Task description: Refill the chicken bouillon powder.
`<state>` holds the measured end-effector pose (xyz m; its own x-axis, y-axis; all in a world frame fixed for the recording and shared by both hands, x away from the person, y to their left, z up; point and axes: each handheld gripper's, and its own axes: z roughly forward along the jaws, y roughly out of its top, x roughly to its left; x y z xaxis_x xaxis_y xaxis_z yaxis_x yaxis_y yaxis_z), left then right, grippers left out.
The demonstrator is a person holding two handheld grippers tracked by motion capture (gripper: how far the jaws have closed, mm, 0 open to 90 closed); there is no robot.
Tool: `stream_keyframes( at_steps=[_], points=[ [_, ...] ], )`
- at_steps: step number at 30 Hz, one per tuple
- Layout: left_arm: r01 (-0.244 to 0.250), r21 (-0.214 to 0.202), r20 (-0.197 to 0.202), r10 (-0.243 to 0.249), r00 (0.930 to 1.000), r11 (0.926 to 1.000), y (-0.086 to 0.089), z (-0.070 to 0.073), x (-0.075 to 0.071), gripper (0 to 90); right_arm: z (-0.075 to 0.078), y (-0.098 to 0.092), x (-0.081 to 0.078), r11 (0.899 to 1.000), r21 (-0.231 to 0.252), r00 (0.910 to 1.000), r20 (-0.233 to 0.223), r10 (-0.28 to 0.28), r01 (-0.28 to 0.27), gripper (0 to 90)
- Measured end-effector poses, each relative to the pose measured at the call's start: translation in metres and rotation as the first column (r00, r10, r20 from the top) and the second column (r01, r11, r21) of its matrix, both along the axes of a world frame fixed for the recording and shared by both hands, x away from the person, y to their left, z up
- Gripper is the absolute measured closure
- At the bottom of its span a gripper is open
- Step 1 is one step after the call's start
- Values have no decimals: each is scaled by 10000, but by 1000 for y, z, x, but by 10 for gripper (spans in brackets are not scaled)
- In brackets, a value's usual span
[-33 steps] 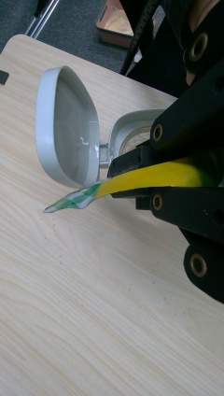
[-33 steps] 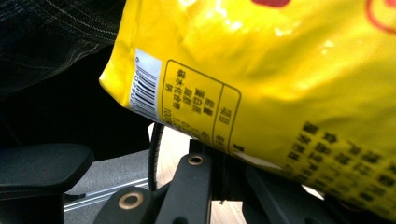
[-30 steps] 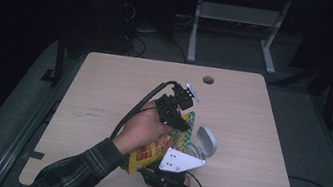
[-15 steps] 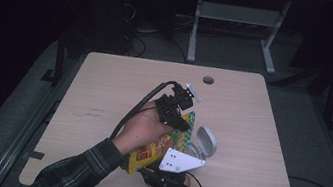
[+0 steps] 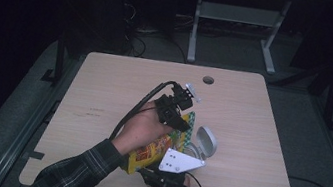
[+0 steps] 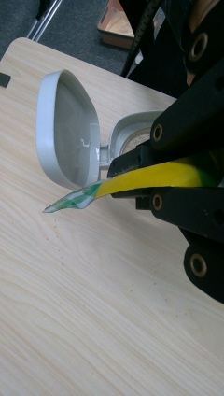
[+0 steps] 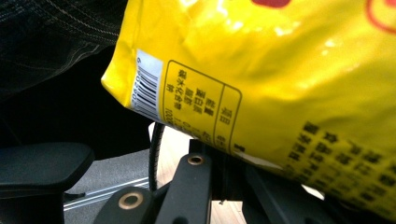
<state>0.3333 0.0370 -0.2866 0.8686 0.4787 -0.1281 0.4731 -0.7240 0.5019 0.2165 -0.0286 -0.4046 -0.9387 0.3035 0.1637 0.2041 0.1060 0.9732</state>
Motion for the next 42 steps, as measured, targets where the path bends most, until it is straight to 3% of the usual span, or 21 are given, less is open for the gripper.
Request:
stream_keyframes(
  at_steps=[42],
  points=[
    [-10, 148, 2, 10, 10000, 9999, -2, 1, 1, 897, 0, -1, 0, 9999, 114, 10000, -75, -19, 20, 900]
  ],
)
